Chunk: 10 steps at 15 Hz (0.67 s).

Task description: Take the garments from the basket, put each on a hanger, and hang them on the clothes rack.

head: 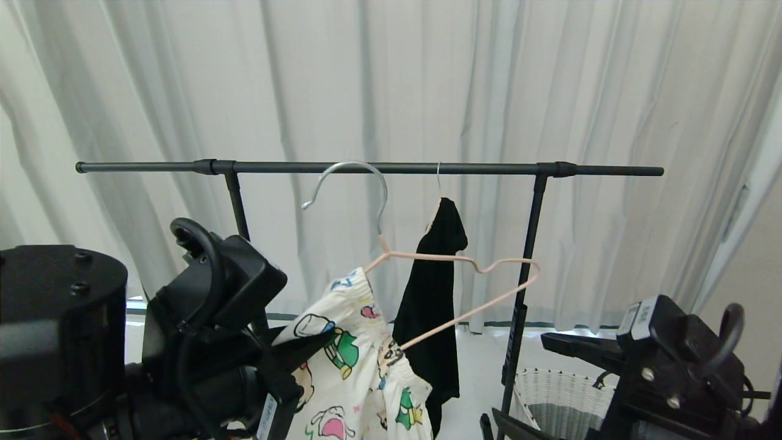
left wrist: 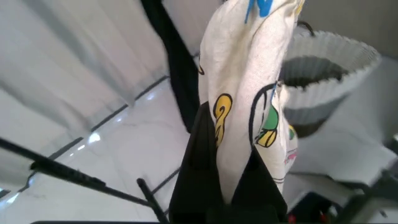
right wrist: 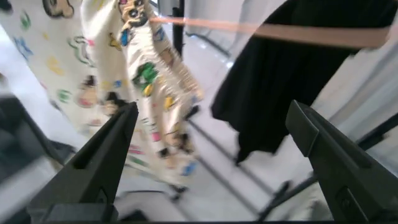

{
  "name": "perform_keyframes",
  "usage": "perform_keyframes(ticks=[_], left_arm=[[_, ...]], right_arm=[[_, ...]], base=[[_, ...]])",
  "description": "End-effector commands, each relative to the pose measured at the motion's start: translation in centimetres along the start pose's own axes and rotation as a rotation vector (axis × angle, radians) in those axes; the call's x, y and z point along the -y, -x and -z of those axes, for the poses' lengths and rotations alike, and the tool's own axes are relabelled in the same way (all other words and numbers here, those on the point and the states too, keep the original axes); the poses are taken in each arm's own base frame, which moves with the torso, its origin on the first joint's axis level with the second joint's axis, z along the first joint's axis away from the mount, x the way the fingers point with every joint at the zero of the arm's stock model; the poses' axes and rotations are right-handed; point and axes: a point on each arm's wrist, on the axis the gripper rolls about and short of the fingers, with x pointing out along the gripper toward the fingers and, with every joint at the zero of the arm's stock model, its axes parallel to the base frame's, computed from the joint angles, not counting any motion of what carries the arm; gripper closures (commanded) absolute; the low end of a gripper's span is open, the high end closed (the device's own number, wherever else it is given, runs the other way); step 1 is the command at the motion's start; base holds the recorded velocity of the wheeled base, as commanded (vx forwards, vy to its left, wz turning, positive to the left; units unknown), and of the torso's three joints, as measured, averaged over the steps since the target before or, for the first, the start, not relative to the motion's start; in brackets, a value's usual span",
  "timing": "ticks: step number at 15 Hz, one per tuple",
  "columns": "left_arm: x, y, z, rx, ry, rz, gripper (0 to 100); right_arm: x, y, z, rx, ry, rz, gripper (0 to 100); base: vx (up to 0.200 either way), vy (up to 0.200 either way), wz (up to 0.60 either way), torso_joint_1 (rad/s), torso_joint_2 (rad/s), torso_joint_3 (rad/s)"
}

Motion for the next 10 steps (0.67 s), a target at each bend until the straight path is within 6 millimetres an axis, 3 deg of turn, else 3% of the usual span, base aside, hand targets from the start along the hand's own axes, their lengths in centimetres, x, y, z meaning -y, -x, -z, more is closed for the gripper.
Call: perform_keyframes(ticks=[1,3,6,10], left_arm=[[-1.0,-0.1,-0.2,0.005,0.022,-0.060,100],[-1.1,0.1,-0.8,0.049,0.029,-0.066,100],[-1.2,0.1,-1.8,0.104,0.034,-0.074,100],[-1.1,0.3,-2.3,0.123,0.033,-0.064,100]], right_arm=[[-0.4,-3.0,-0.9,-0.054,-0.110,0.017,0],[-0.7,-5.3,-1.5,-0.102,-0.292,0.035,0],[-0.8,-7.8,-0.1,-0.155,-0.502,0.112,0],[1.3,-10.0,-1.4,-0.054,-0.594,0.200,0]], base=[[0.000,0.000,0.00,0.000,0.00,0.000],[0.000,0.000,0.00,0.000,0.00,0.000],[0.000,0.000,0.00,0.000,0.00,0.000],[0.000,0.000,0.00,0.000,0.00,0.000]])
